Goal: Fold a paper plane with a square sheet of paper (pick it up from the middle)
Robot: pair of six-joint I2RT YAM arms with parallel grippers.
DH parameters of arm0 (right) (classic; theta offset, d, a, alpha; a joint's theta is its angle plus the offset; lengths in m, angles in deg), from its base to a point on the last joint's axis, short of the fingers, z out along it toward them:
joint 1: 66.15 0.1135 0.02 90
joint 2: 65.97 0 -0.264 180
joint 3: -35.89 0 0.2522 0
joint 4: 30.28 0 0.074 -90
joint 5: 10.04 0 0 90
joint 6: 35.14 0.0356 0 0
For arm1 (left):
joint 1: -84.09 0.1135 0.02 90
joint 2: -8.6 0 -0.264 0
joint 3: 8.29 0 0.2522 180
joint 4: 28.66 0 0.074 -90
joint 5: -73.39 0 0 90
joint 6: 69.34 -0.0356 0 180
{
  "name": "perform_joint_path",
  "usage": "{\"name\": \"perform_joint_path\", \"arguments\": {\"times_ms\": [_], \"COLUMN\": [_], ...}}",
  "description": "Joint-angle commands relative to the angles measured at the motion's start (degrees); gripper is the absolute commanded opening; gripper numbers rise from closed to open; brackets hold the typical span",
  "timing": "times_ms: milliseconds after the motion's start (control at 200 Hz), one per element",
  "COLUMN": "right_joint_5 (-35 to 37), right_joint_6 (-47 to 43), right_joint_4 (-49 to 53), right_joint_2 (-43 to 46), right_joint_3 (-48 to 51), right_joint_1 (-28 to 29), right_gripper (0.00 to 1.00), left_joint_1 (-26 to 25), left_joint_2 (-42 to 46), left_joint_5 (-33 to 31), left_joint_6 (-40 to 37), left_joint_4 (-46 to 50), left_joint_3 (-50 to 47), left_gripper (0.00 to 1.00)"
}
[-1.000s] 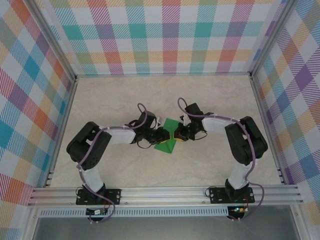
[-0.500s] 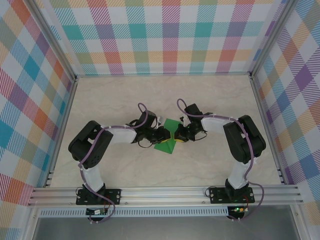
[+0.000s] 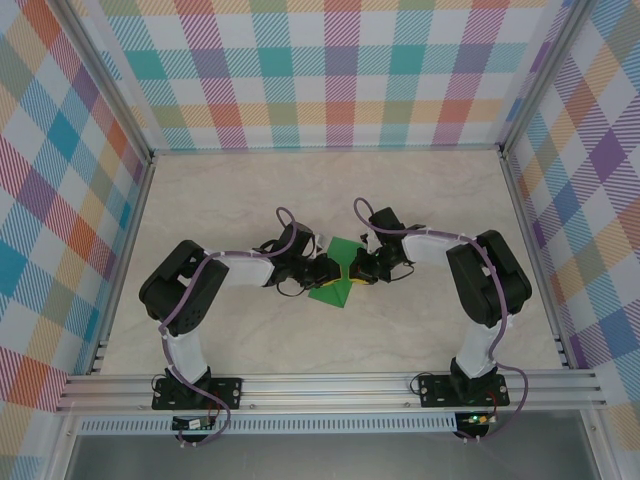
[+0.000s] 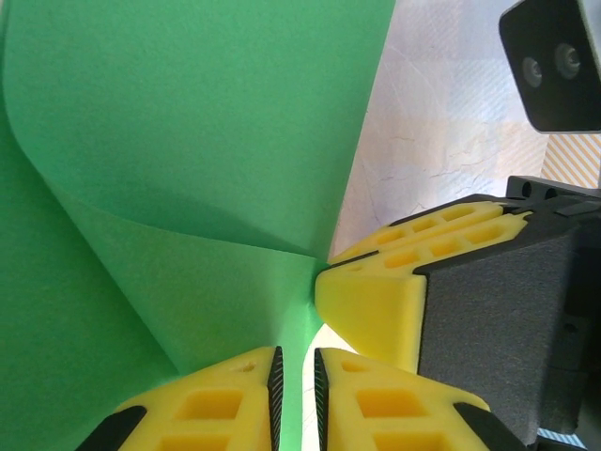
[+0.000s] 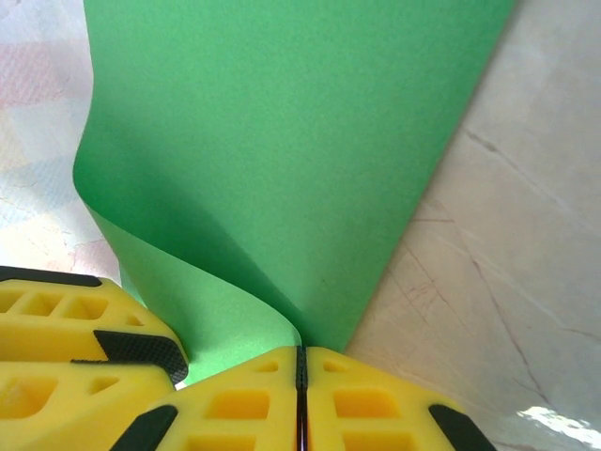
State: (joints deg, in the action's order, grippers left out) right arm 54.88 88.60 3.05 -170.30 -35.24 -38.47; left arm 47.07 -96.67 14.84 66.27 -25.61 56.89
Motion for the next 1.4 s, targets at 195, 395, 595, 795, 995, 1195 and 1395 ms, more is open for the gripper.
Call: {"name": "perform_joint_path", "arguments": {"times_ms": [195,395,595,795,995,1195,1395], "right_joint_5": [-0.02,-0.13,0.01,-0.01,0.27,1.29,1.63], "right_joint_6": [-1.50,-1.48,-1.48,-1.61,-1.69,-1.74,-1.96], "right_joint_4": [1.09,1.23,1.17,1.18,1.45,2.04,2.37], "right_joint_2": [-1.41,-1.95,-2.36,-2.77,-2.99,-2.59,-1.59], "right_joint_3": [-1.61,-1.79,-1.87,-2.05,-1.96,-1.74,-1.70], "right_joint_1": [-0.35,-0.34,-0.34,-0.35,-0.35,-0.35,-0.34], "right_gripper": [0.09,0.10,0.10,0.10,0.10,0.10,0.10], "left_joint_1": [-0.94,-0.95,-0.95,-0.95,-0.95,-1.00,-1.04], "left_joint_2": [-1.07,-1.34,-1.86,-2.05,-2.33,-2.57,-2.82], "left_joint_5": [-0.91,-1.03,-0.96,-1.37,-1.53,-1.47,-1.41], "left_joint_6": [-0.01,-0.10,-0.16,-0.08,-0.26,-0.41,-0.59], "left_joint_4": [-0.35,-0.27,-0.35,-0.10,0.24,0.44,0.69], "left_joint_3": [-0.24,-0.45,-0.57,-0.65,-0.80,-1.01,-0.81], "left_gripper": [0.18,0.18,0.18,0.18,0.18,0.18,0.18]}}
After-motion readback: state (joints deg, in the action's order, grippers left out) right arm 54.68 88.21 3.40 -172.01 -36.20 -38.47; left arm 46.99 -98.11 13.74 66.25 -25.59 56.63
